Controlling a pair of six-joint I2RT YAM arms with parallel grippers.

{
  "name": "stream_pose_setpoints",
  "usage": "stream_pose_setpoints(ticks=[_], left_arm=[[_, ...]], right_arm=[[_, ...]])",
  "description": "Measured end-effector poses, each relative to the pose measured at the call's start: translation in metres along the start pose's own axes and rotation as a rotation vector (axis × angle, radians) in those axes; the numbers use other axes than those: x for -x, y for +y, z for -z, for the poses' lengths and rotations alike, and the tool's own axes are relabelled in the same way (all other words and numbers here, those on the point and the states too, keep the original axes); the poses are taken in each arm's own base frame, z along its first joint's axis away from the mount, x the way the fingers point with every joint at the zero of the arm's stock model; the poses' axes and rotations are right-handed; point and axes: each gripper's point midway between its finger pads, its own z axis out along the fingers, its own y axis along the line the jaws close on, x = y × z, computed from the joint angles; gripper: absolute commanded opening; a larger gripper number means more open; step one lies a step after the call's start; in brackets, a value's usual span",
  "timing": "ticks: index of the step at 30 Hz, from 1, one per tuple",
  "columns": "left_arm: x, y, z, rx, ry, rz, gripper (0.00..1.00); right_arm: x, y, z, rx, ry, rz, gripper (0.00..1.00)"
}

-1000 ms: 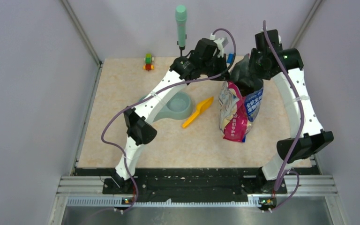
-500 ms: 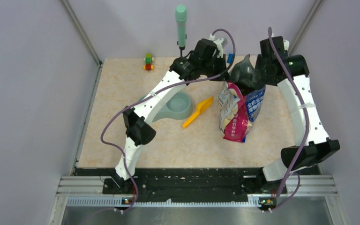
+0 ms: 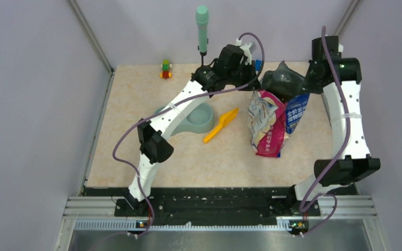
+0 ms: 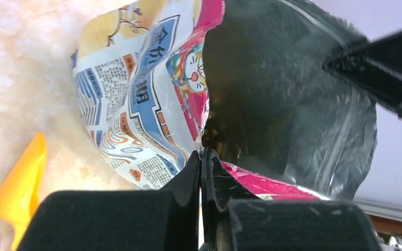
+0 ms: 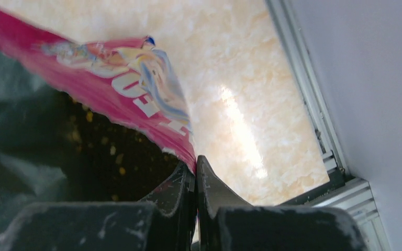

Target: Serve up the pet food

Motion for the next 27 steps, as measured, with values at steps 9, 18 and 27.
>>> stream_pose_setpoints(ticks=[9,18,27], left_arm=[[-0.019,-0.025,-0.022,-0.139,0.061,0.020,0.00],[-0.029,0.047,-0.019,-0.035,0.119,0.062,0.00],[-0.037,0.097,0.007,0.055,0.184,0.036,0.46]], right_arm=[[0.047,-0.003,0.008,0.019,-0.068,-0.076,0.00],[0.002,0.068,0.010,0.162,-0.011,0.068,0.00],[-0.021,0.121,0.010,0.338,-0.010,0.062,0.00]])
